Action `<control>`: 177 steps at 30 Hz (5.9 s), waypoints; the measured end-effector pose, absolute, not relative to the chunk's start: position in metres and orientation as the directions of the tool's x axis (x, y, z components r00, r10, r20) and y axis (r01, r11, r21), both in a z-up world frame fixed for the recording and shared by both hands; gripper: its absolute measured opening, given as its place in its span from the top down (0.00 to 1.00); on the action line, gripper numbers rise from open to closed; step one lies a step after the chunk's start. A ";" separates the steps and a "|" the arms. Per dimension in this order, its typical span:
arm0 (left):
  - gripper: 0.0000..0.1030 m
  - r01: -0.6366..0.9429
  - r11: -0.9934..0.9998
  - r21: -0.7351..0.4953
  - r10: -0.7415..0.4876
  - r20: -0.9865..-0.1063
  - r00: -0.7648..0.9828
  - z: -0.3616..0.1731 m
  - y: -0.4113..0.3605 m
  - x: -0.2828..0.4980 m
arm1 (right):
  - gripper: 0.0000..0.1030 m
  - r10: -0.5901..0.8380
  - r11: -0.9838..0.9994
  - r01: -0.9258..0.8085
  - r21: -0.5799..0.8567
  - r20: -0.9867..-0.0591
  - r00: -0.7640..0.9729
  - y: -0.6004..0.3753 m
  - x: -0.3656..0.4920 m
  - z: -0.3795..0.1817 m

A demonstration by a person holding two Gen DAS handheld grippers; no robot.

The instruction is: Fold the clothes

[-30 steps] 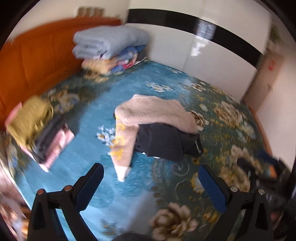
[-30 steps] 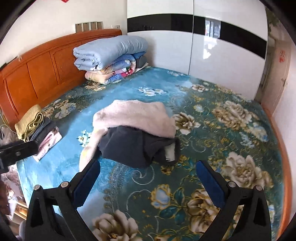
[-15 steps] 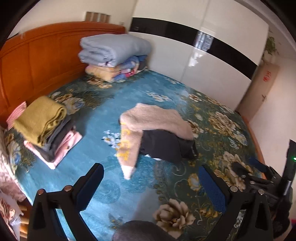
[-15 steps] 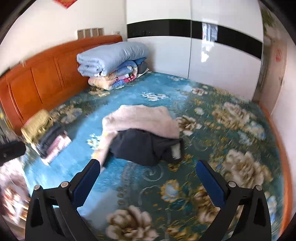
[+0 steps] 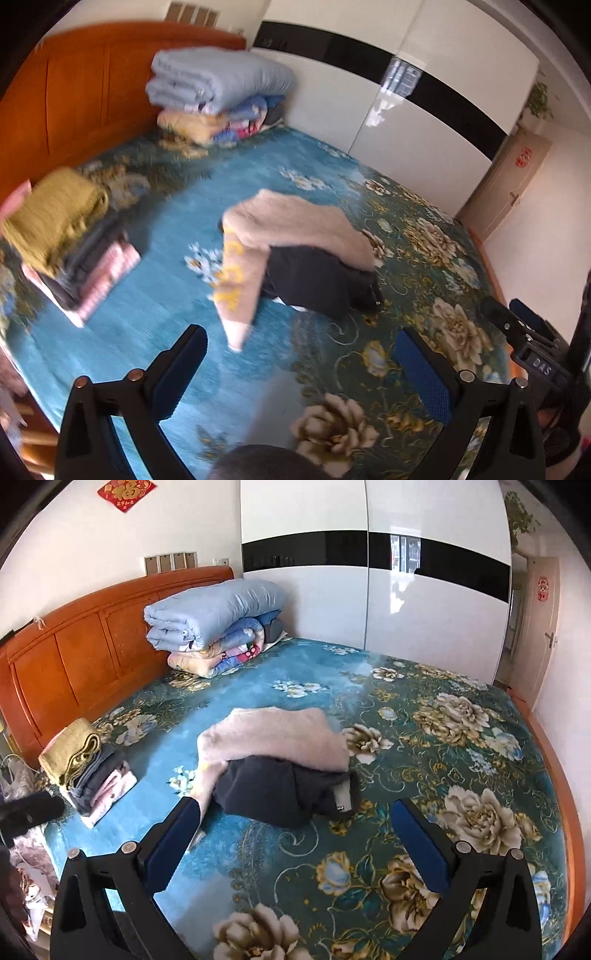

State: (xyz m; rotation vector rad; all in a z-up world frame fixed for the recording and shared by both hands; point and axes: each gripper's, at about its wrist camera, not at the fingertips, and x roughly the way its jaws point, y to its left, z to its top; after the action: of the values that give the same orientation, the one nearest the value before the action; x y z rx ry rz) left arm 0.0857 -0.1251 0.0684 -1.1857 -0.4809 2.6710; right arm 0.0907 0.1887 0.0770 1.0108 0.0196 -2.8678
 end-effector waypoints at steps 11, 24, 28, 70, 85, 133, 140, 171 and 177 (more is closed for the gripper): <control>0.00 0.082 -0.906 -0.416 0.258 -0.695 -0.672 0.034 -0.138 0.056 | 0.00 -0.072 -0.994 0.105 -0.008 -0.682 -0.728 0.195 0.057 0.045; 0.00 0.079 -0.917 -0.390 0.258 -0.733 -0.629 0.006 -0.124 0.016 | 0.00 -0.079 -0.985 0.168 -0.045 -0.743 -0.665 0.178 0.021 0.017; 0.00 0.066 -0.926 -0.372 0.258 -0.750 -0.609 -0.006 -0.122 0.007 | 0.00 -0.074 -0.982 0.182 -0.059 -0.760 -0.645 0.170 0.011 0.009; 0.00 0.379 -0.870 -0.316 0.027 -0.797 -0.603 -0.032 -0.276 0.050 | 0.75 0.027 -0.844 0.411 -0.344 -0.794 -0.608 -0.001 -0.206 -0.069; 0.00 0.282 -0.892 -0.354 0.072 -0.726 -0.684 0.016 -0.241 0.108 | 0.78 -0.211 -0.946 0.316 -0.064 -0.617 -0.758 0.137 -0.094 0.107; 0.00 0.113 -0.951 -0.287 0.227 -0.899 -0.375 -0.124 -0.008 0.021 | 0.40 -0.108 -0.990 0.124 0.059 -0.891 -0.441 0.387 0.118 -0.073; 0.00 0.143 -0.941 -0.307 0.239 -0.901 -0.362 -0.135 -0.016 0.019 | 0.35 -0.036 -0.920 0.373 -0.121 -0.922 -0.386 0.300 0.118 -0.151; 0.29 0.304 -0.769 -0.562 0.518 -0.827 -0.218 -0.200 -0.020 -0.013 | 0.81 0.283 -0.598 -0.793 0.121 -0.893 -0.349 0.688 0.233 -0.103; 0.62 0.358 -0.701 -0.617 0.568 -0.786 -0.242 -0.211 -0.028 -0.019 | 0.70 0.373 -0.653 -0.757 0.012 -0.865 -0.335 0.643 0.240 -0.063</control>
State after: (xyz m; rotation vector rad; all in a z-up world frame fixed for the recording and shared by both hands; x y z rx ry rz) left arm -0.0189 -0.0277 -0.2107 -1.8311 -1.1373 2.0714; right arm 0.2401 0.6428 -0.0630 1.8746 -0.8833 -3.2735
